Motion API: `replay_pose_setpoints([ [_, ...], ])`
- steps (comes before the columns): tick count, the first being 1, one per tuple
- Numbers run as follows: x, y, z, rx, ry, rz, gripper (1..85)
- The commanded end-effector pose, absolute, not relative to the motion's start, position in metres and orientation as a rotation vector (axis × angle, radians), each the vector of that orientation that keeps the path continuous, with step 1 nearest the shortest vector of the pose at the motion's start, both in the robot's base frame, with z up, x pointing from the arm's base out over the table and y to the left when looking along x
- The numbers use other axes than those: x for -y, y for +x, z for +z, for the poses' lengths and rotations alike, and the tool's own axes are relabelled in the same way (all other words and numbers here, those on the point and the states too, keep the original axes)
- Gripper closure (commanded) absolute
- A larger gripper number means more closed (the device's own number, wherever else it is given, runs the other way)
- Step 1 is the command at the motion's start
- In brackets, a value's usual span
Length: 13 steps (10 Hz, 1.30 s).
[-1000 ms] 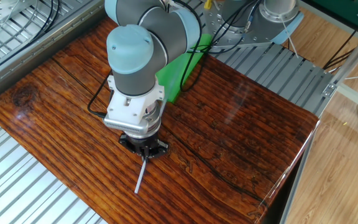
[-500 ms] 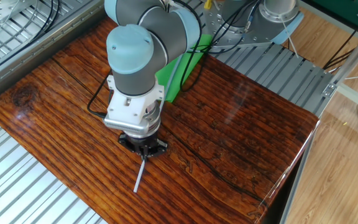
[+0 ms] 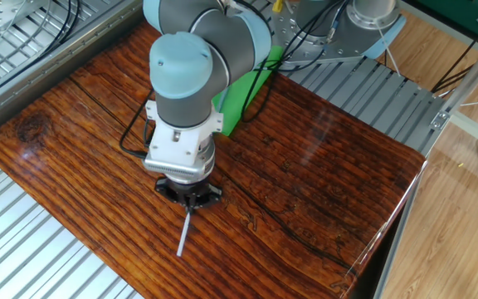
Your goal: Wave the flag
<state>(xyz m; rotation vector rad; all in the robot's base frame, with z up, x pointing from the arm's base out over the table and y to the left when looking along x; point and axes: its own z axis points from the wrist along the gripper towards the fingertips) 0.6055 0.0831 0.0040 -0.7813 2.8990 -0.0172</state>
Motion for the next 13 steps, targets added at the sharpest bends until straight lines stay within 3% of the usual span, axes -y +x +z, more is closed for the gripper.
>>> replay_pose_setpoints([
  [1, -0.074, 0.611, 0.01, -2.855, -0.884, -0.081, 84.7],
  [4, -0.047, 0.612, 0.024, -2.815, -1.063, -0.253, 84.7],
  [13, -0.01, 0.581, 0.078, -2.881, -1.142, -0.299, 84.7],
])
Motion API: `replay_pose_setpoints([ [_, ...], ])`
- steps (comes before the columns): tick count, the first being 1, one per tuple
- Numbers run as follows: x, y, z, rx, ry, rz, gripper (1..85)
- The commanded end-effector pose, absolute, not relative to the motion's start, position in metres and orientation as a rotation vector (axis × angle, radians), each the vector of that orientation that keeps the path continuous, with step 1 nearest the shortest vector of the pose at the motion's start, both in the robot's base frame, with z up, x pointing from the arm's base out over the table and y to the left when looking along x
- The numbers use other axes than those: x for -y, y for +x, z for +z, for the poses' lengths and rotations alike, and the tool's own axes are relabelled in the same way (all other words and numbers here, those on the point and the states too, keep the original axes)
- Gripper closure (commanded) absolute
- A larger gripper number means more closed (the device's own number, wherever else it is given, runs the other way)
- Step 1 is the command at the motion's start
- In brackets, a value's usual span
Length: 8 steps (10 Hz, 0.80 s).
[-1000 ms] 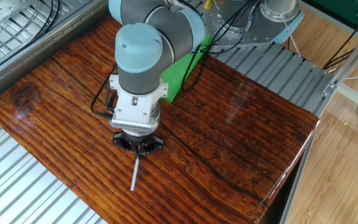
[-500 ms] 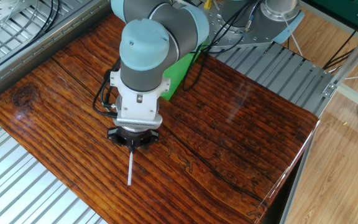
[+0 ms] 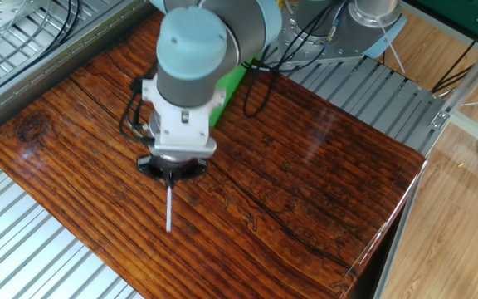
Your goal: Wave the flag
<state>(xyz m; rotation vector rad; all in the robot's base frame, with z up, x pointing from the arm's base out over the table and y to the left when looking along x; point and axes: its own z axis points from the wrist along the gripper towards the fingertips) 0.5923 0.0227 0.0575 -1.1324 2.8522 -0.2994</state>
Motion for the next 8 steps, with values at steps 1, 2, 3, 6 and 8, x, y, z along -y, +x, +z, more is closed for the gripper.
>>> replay_pose_setpoints([
  [1, -0.003, 0.574, 0.087, -2.904, -1.141, -0.301, 84.7],
  [2, 0.003, 0.569, 0.098, -2.924, -1.142, -0.323, 84.7],
  [3, 0.009, 0.564, 0.107, -2.944, -1.136, -0.342, 84.7],
  [6, 0.02, 0.549, 0.123, -3.005, -1.089, -0.397, 84.7],
  [8, 0.024, 0.538, 0.13, -3.051, -1.036, -0.428, 84.7],
])
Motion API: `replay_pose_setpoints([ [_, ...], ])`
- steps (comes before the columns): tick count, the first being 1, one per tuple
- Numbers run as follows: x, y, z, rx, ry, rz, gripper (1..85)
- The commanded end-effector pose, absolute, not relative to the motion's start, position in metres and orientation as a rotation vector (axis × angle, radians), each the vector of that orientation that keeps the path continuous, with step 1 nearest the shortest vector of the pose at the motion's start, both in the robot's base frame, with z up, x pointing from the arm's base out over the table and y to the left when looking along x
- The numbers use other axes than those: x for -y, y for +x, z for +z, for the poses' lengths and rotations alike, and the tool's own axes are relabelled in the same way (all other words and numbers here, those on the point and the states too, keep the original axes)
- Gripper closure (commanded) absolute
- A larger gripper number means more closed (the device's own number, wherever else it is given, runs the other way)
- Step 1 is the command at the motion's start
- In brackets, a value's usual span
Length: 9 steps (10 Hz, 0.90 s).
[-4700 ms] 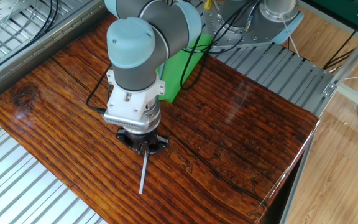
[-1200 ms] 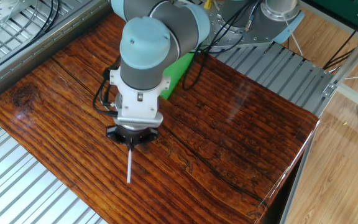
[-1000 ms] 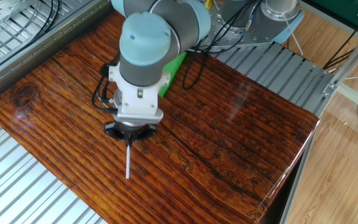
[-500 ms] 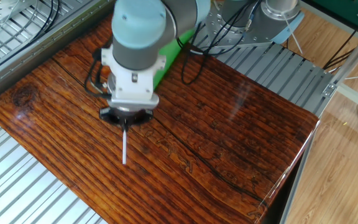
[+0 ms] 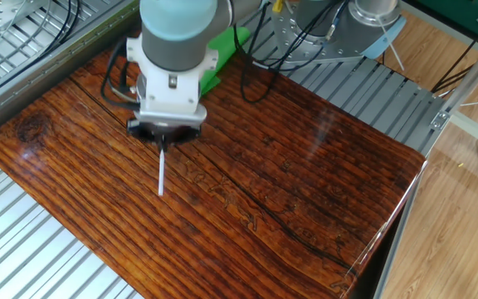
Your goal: Wave the flag
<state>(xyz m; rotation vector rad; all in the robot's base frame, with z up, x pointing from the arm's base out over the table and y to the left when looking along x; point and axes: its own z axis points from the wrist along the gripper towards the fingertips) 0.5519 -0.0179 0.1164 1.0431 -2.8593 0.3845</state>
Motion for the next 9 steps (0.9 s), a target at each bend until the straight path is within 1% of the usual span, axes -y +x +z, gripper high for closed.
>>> replay_pose_setpoints([
  [1, 0.026, 0.531, 0.135, 2.837, 0.909, 0.426, 84.7],
  [2, 0.024, 0.526, 0.137, 2.835, 0.853, 0.428, 84.7],
  [3, 0.018, 0.52, 0.137, 2.848, 0.783, 0.395, 84.7],
  [5, 0.001, 0.506, 0.135, 2.871, 0.664, 0.252, 84.7],
  [6, -0.003, 0.5, 0.136, 2.866, 0.624, 0.223, 84.7],
  [7, 0.002, 0.502, 0.138, 2.861, 0.659, 0.257, 84.7],
  [9, 0.035, 0.526, 0.147, 2.792, 0.922, 0.47, 84.7],
])
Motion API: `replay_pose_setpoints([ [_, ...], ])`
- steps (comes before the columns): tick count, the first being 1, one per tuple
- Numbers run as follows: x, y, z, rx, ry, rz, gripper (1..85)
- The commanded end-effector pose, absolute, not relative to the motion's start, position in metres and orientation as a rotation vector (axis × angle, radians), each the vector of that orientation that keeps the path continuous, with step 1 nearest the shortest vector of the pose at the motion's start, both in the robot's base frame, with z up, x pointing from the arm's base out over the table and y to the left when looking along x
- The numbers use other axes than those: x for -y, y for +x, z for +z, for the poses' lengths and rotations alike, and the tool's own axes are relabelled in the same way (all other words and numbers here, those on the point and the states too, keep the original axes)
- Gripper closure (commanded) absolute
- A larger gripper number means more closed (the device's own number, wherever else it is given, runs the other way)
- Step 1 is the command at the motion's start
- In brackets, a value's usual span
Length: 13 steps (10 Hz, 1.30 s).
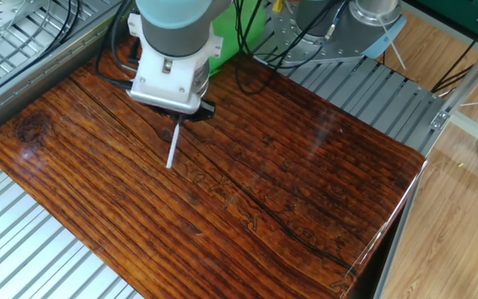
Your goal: Wave the flag
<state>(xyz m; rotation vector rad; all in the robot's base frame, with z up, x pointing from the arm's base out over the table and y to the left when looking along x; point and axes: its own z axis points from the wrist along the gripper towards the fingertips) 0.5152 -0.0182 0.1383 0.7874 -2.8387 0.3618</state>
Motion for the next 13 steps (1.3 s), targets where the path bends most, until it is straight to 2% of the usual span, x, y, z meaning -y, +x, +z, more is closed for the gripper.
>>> replay_pose_setpoints([
  [1, 0.046, 0.533, 0.155, 2.741, 1.003, 0.565, 84.7],
  [3, 0.06, 0.539, 0.167, 2.647, 1.103, 0.676, 84.7],
  [5, 0.089, 0.559, 0.189, 2.481, 1.264, 0.881, 84.7],
  [9, 0.107, 0.59, 0.208, 2.343, 1.428, 1.062, 84.7],
  [10, 0.106, 0.586, 0.206, 2.37, 1.4, 1.041, 84.7],
  [13, 0.071, 0.522, 0.164, 2.707, 0.93, 0.535, 84.7],
])
